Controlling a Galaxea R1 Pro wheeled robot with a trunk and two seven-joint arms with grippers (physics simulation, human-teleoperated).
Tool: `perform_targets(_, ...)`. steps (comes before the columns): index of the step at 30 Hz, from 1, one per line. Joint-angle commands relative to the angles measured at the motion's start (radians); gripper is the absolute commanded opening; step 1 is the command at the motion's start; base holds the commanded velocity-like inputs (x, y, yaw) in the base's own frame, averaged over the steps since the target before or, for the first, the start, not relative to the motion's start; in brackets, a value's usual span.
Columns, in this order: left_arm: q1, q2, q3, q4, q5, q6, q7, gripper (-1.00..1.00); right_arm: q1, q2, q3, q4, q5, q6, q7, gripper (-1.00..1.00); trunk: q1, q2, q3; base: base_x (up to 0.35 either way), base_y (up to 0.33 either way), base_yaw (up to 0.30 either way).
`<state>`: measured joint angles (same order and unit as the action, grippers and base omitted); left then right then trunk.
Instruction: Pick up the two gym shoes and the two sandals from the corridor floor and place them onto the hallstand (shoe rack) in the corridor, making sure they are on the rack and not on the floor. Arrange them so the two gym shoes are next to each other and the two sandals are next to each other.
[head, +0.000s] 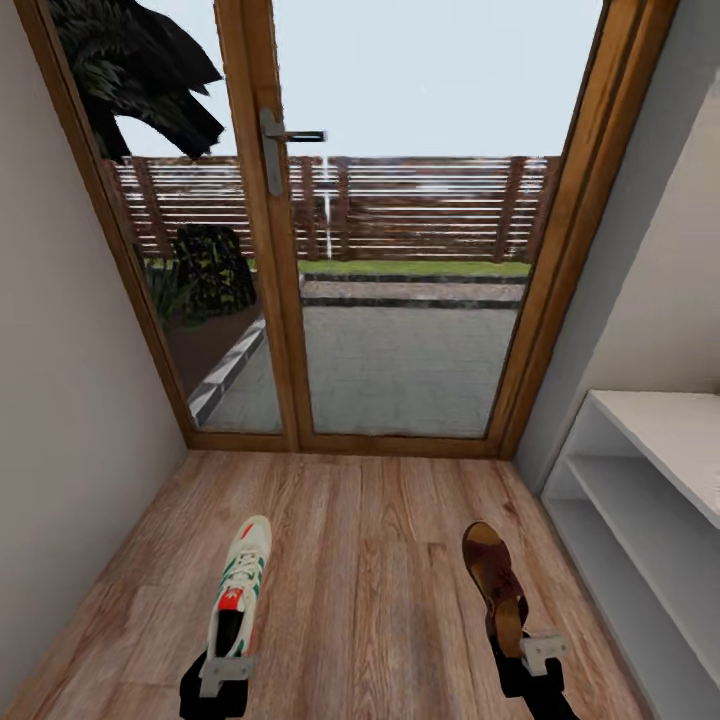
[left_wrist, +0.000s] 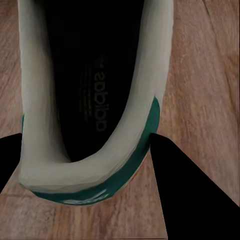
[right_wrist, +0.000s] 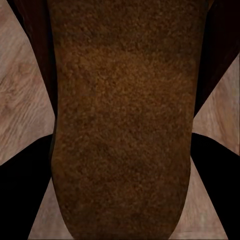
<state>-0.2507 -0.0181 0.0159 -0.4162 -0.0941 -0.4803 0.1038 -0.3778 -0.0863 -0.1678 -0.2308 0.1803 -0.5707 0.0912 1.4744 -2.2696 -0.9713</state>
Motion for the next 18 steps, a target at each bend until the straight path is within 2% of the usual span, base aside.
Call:
perform_targets(1, 0.006, -0.001, 0.002, -0.007, -0.012, -0.003, 0.008, -1.00, -0.001, 0.000, -0.009, 0.007, 0.006, -0.004, 0.007, -1.00, 0.000, 0.000, -0.001, -0.109, 0.217, -0.284)
perform_targets(2, 0.035, -0.002, 0.003, -0.046, -0.011, -0.003, 0.007, -1.00, -0.001, 0.004, -0.007, 0.049, 0.008, -0.006, 0.008, -1.00, 0.000, 0.000, -0.001, -0.113, 0.272, -0.290)
perform_targets(5, 0.050, -0.002, 0.004, -0.074, -0.005, -0.002, 0.003, -1.00, -0.001, 0.009, -0.005, 0.075, 0.007, -0.003, 0.010, -1.00, 0.000, 0.000, -0.001, -0.115, 0.281, -0.291)
perform_targets(18, 0.051, -0.001, 0.004, -0.080, -0.001, -0.005, 0.000, -1.00, -0.001, 0.010, -0.006, 0.077, 0.004, -0.003, 0.005, -1.00, 0.000, 0.000, -0.001, -0.120, 0.288, -0.291)
